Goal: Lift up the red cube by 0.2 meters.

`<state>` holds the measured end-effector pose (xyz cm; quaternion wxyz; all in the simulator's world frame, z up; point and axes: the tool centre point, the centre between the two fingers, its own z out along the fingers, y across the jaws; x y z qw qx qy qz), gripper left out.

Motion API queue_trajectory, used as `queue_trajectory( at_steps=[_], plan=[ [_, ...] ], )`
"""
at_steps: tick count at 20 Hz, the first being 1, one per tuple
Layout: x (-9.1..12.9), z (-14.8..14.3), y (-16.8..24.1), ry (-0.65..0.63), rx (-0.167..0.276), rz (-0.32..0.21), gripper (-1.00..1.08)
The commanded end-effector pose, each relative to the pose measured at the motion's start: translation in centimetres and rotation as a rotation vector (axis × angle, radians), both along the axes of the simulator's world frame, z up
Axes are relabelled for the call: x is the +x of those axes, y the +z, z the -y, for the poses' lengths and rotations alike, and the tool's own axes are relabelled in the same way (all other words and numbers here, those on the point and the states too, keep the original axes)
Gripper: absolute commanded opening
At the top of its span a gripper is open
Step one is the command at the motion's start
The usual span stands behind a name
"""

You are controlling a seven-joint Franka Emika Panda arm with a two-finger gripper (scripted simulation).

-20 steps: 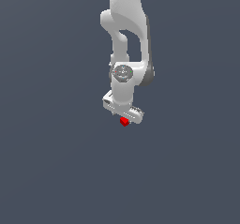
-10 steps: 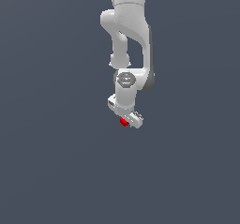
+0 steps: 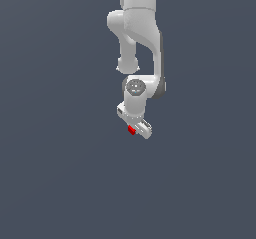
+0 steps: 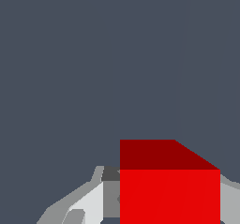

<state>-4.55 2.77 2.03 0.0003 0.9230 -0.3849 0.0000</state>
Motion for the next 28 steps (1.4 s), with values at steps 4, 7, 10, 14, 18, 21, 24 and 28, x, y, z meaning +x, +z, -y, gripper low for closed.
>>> queue_trajectory(
  at_steps=[4,7,10,14,18,21,24,28],
  plan=[
    [0.0,0.0,0.0,-0.002,0.0,0.0,-1.0],
    [0.0,0.0,0.0,-0.002,0.0,0.0,-1.0],
    [0.0,0.0,0.0,-0.002,0.0,0.001,-1.0],
    [0.0,0.0,0.7,-0.002,0.0,0.001,-1.0],
    [-0.1,0.0,2.2,-0.002,0.0,0.001,-1.0],
    [-0.1,0.0,3.9,-0.002,0.001,0.0,-1.0],
    [-0.2,0.0,6.2,-0.003,0.001,0.0,-1.0],
    [-0.2,0.0,10.0,-0.003,0.001,0.0,-1.0]
  ],
)
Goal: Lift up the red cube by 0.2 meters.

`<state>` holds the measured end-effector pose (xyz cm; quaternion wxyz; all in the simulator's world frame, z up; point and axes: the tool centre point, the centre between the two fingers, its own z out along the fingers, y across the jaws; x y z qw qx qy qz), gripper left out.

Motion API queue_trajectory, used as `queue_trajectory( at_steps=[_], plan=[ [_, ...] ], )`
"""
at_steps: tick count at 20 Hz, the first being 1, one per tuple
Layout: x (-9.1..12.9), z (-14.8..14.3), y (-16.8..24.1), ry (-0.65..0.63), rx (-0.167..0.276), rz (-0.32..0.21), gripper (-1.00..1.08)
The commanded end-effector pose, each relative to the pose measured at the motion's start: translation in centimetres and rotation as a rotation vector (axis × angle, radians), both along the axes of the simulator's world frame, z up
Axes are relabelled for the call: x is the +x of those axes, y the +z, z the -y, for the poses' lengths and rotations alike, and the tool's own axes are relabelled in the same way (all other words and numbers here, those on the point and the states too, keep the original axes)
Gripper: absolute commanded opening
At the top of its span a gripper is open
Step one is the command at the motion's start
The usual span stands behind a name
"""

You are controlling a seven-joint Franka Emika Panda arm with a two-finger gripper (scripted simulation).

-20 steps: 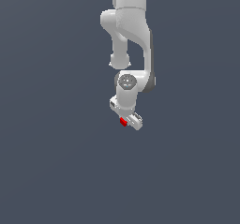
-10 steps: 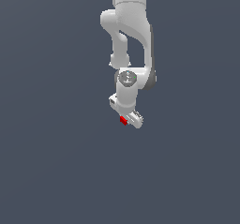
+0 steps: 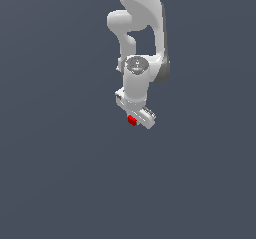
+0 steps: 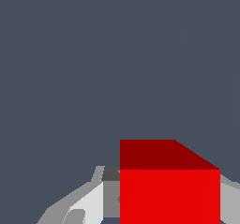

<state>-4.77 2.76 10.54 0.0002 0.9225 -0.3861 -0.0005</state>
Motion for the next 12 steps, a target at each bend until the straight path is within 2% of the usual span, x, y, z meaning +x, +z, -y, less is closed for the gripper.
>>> queue_trajectory(
  at_steps=[1,12],
  plan=[
    [0.0,0.0,2.6,-0.001,0.0,0.001,-1.0],
    [0.1,0.1,10.8,-0.001,-0.001,0.001,-1.0]
  ],
)
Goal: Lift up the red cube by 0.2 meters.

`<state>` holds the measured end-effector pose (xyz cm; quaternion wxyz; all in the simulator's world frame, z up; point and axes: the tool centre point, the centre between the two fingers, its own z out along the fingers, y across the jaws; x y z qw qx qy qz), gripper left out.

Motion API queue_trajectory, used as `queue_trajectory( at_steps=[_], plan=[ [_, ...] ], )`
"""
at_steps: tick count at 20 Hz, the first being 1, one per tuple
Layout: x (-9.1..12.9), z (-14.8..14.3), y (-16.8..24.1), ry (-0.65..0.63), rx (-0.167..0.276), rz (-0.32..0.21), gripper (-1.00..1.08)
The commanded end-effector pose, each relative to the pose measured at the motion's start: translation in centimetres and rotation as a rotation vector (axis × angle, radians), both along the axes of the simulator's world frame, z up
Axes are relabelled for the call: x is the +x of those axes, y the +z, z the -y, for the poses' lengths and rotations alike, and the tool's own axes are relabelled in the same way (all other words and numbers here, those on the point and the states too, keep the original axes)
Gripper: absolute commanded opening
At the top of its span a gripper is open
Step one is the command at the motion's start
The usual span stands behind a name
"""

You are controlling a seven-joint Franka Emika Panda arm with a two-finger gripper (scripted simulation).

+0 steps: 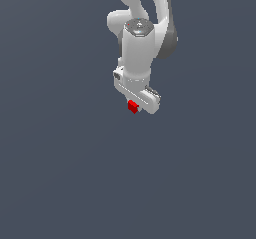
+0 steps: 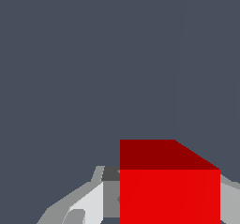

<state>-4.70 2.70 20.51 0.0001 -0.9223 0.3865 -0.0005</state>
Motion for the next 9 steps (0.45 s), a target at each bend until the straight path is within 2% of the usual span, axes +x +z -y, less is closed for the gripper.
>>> queue_trajectory(
  at_steps=[1,9],
  plan=[
    [0.0,0.0,1.3,0.0,0.0,-0.001,-1.0],
    [0.2,-0.1,2.5,0.001,0.0,-0.001,-1.0]
  ],
)
